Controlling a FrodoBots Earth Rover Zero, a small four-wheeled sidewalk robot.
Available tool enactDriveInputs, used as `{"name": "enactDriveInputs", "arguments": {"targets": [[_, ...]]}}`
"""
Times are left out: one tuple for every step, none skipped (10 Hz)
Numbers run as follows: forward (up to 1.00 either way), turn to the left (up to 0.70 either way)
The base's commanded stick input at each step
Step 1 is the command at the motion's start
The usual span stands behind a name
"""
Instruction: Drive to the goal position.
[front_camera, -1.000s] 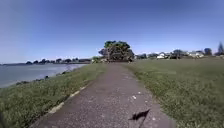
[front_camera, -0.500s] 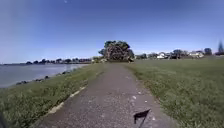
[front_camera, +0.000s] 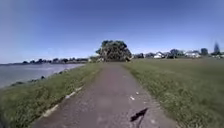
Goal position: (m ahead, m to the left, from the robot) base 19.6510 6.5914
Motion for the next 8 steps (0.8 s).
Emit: {"name": "enactDriveInputs", "arguments": {"targets": [[0.7, 0.0], [0.7, 0.0], [0.7, 0.0], [0.7, 0.0], [0.7, 0.0], [0.7, 0.0], [0.7, 0.0], [0.7, 0.0]]}}
